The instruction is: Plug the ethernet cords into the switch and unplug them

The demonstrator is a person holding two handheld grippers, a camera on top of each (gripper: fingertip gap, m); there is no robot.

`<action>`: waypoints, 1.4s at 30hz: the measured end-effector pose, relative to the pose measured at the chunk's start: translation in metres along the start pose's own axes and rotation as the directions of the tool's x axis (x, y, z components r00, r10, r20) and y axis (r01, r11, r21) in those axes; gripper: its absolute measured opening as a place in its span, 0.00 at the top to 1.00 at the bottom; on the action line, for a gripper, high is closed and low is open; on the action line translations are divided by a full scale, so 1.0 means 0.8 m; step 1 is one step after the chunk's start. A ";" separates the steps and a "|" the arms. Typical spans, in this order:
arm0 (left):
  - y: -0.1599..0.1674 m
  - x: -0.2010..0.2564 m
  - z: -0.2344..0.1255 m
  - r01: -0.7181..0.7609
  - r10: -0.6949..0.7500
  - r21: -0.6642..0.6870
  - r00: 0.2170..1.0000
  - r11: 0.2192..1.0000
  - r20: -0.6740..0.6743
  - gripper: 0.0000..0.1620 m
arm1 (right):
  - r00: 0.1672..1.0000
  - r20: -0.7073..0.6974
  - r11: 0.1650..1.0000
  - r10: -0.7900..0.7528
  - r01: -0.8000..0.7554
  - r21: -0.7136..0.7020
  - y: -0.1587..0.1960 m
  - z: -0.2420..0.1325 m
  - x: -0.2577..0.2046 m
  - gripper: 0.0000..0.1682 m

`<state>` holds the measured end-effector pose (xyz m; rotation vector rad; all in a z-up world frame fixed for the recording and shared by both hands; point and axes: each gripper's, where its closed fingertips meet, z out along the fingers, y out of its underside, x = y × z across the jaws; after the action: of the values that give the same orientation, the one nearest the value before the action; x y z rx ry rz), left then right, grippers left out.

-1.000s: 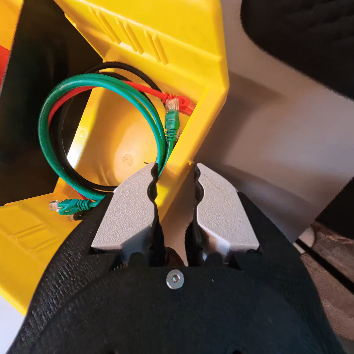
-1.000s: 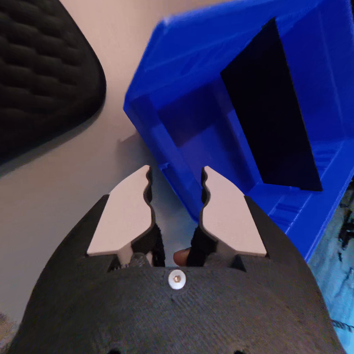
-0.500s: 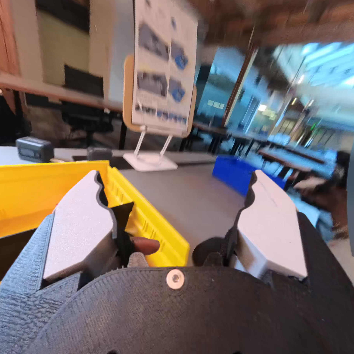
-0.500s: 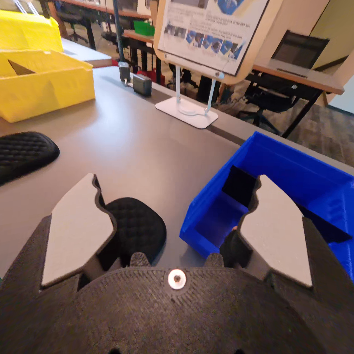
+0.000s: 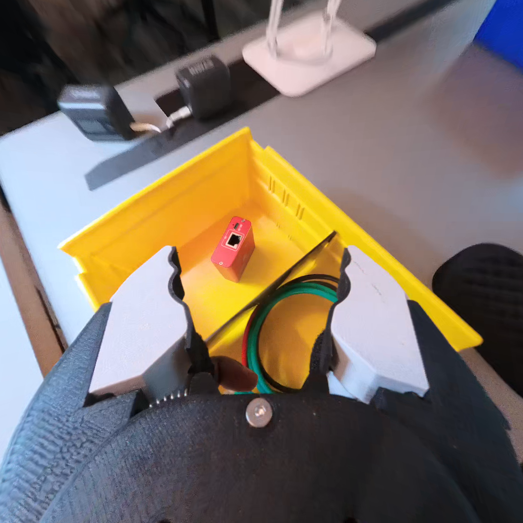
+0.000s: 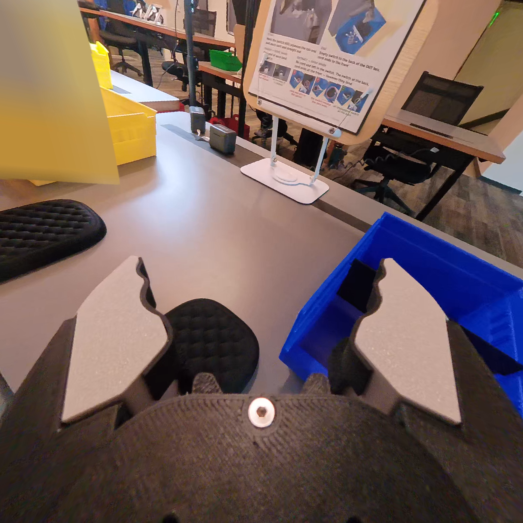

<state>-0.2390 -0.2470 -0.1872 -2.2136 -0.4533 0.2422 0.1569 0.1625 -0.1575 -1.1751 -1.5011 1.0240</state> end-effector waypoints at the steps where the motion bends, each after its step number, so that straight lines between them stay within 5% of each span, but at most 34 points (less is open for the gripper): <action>1: 0.003 -0.005 0.013 -0.006 0.005 -0.065 1.000 0.998 -0.028 0.36 | 1.000 -0.003 1.000 -0.006 0.006 -0.004 -0.001 -0.001 0.000 0.13; 6: 0.036 -0.031 0.065 -0.060 0.025 -0.359 0.995 0.931 -0.101 0.47 | 0.999 -0.006 0.999 -0.051 0.051 -0.014 -0.006 -0.005 -0.004 0.13; 10: 0.051 -0.040 0.090 -0.075 0.020 -0.440 0.992 0.895 -0.128 0.55 | 0.998 -0.016 0.998 -0.059 0.059 -0.015 -0.007 -0.010 -0.003 0.13; 16: 0.065 -0.042 0.111 -0.124 0.066 -0.468 0.988 0.875 -0.138 0.62 | 0.997 -0.024 0.998 -0.068 0.067 -0.020 -0.007 -0.011 -0.002 0.14; 20: 0.063 -0.035 0.111 -0.192 0.132 -0.456 0.978 0.869 -0.160 0.83 | 0.996 -0.019 0.996 -0.083 0.083 -0.039 -0.002 -0.007 -0.004 0.14; 25: 0.006 -0.019 0.085 -0.200 0.181 -0.311 0.979 0.929 -0.088 0.83 | 0.996 -0.003 0.995 -0.086 0.086 -0.051 0.003 -0.002 -0.006 0.15; 33: -0.108 0.095 0.027 -0.422 0.416 -0.080 0.906 0.903 -0.079 0.83 | 0.995 0.045 0.995 -0.092 0.093 -0.034 0.004 0.010 -0.022 0.16; 42: -0.074 0.323 0.064 -0.694 0.643 -0.031 0.683 0.720 -0.347 0.83 | 0.985 0.121 0.990 -0.124 0.131 -0.053 0.012 0.025 -0.047 0.17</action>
<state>-0.0331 -0.0728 -0.1778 -2.4402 0.5730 0.2337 0.1429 0.1262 -0.1776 -1.0619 -1.6879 0.9804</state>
